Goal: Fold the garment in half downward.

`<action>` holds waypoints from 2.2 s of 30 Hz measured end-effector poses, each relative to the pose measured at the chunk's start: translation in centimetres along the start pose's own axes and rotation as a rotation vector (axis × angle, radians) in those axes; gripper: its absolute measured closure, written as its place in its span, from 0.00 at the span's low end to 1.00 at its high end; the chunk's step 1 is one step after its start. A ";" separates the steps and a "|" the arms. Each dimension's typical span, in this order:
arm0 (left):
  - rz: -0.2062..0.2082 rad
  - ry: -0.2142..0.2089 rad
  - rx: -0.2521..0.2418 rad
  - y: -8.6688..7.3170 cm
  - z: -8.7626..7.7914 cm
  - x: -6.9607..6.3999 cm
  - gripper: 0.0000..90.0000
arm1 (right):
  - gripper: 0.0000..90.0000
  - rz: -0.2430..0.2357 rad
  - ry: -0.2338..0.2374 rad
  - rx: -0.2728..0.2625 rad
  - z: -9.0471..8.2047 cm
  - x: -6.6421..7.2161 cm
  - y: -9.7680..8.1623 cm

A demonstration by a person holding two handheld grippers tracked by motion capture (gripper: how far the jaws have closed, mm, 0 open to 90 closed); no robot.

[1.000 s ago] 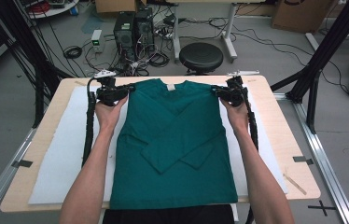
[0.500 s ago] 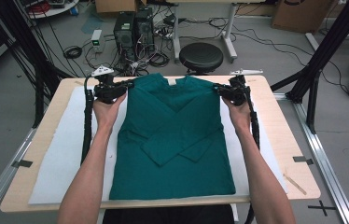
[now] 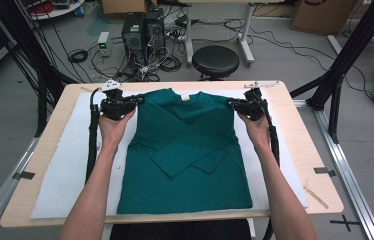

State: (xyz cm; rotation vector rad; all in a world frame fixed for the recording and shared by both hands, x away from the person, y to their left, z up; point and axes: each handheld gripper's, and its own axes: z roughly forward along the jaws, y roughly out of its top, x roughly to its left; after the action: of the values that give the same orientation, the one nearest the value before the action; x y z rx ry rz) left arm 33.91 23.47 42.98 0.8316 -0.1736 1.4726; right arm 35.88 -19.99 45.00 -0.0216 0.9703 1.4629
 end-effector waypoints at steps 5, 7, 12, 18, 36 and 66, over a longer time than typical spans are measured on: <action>-0.007 -0.026 -0.002 -1.7 -1.2 -0.5 0.95 | 0.94 0.020 0.032 0.046 -0.7 -0.1 -1.9; 0.006 -0.027 0.008 -2.3 -1.7 -0.8 0.95 | 0.94 0.000 0.033 0.032 -1.2 0.3 -2.7; 0.015 -0.042 0.026 -3.9 -2.5 -1.5 0.95 | 0.94 0.017 0.050 0.041 -1.9 0.8 -4.7; 0.017 -0.049 0.073 -6.6 -3.3 -2.8 0.95 | 0.94 0.005 0.045 0.069 -2.5 1.7 -7.0; 0.005 -0.115 0.135 -12.3 -8.1 -6.3 0.95 | 0.94 0.025 0.097 0.095 -5.4 4.6 -14.0; -0.030 -0.175 0.175 -13.3 -9.7 -8.7 0.64 | 0.52 -0.008 0.190 0.131 -7.5 7.5 -15.2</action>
State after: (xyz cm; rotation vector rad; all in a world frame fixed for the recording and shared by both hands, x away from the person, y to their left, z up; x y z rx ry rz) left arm 41.18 23.76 25.83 1.1014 -0.1635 1.4010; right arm 43.09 -20.76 27.91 -0.0697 1.2176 1.4057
